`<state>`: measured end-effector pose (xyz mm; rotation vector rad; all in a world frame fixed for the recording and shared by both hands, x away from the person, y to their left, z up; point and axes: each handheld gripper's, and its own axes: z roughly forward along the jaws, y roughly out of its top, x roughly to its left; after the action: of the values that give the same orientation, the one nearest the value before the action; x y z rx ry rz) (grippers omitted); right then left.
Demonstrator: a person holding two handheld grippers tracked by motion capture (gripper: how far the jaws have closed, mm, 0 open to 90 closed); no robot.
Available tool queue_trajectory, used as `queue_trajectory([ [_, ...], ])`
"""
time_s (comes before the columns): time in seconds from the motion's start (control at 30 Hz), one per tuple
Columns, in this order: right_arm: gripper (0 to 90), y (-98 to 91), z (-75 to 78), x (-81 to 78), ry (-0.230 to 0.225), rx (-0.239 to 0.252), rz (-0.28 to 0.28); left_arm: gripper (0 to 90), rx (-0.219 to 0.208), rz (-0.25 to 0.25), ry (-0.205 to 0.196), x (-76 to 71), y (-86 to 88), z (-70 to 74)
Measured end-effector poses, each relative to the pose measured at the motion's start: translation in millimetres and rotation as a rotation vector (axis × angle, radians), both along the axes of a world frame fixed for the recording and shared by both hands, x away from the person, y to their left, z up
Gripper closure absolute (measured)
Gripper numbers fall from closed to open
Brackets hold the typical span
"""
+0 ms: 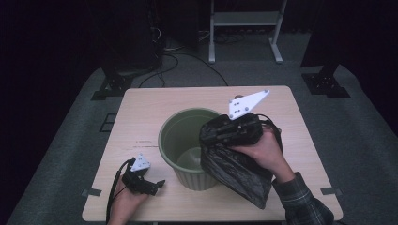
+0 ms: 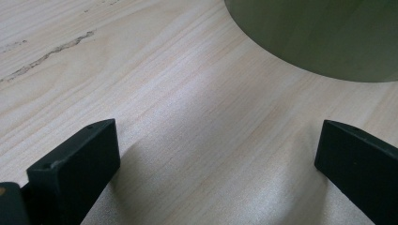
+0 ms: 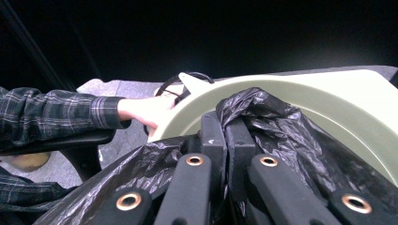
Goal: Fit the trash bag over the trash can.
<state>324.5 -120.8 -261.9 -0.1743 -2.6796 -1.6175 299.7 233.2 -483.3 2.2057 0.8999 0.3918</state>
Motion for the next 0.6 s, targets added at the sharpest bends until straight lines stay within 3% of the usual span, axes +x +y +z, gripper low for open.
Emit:
queue_trajectory([
  [0.6,88.3,83.7,4.2,-0.8,0.055,0.012,0.165,0.0,0.0,-0.004,0.0,-0.1,-0.1,0.0],
])
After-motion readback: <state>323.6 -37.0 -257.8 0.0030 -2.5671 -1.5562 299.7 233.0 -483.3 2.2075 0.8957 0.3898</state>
